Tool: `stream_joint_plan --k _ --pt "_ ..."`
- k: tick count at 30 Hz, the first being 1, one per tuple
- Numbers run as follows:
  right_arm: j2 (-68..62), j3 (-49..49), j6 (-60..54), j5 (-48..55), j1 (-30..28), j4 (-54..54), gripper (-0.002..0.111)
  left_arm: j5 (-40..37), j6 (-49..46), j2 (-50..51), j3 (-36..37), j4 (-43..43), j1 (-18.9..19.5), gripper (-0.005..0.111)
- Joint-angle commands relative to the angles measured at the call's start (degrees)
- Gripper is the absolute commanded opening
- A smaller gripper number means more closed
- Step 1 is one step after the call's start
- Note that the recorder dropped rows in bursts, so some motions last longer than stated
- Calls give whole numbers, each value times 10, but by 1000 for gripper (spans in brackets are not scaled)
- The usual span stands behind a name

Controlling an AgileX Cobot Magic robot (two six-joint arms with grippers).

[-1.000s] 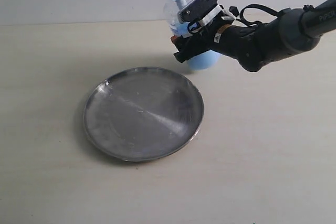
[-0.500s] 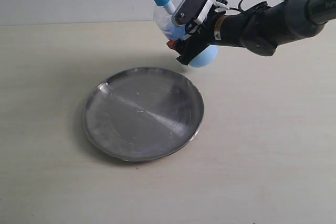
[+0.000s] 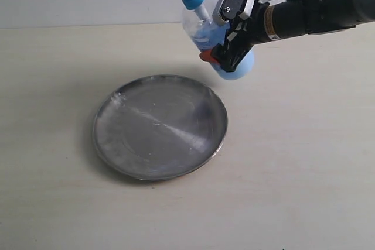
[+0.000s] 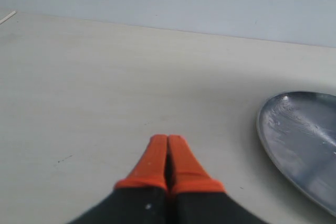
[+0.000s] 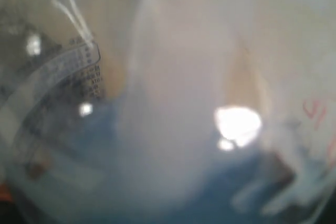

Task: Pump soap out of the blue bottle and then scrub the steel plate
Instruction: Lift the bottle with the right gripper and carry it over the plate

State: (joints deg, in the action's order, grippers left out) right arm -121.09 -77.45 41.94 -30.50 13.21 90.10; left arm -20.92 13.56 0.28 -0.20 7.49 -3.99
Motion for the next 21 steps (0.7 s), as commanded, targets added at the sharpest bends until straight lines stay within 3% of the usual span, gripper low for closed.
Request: stream_joint_plan --k 1,8,21 --pt "4 -39 17 -48 1 4 0 5 2 -3 2 0 2 0" --pt "-35 -79 23 -99 1 83 0 5 2 -3 2 0 2 0" --pt "-65 -104 31 -102 1 98 0 5 2 -3 2 0 2 0"
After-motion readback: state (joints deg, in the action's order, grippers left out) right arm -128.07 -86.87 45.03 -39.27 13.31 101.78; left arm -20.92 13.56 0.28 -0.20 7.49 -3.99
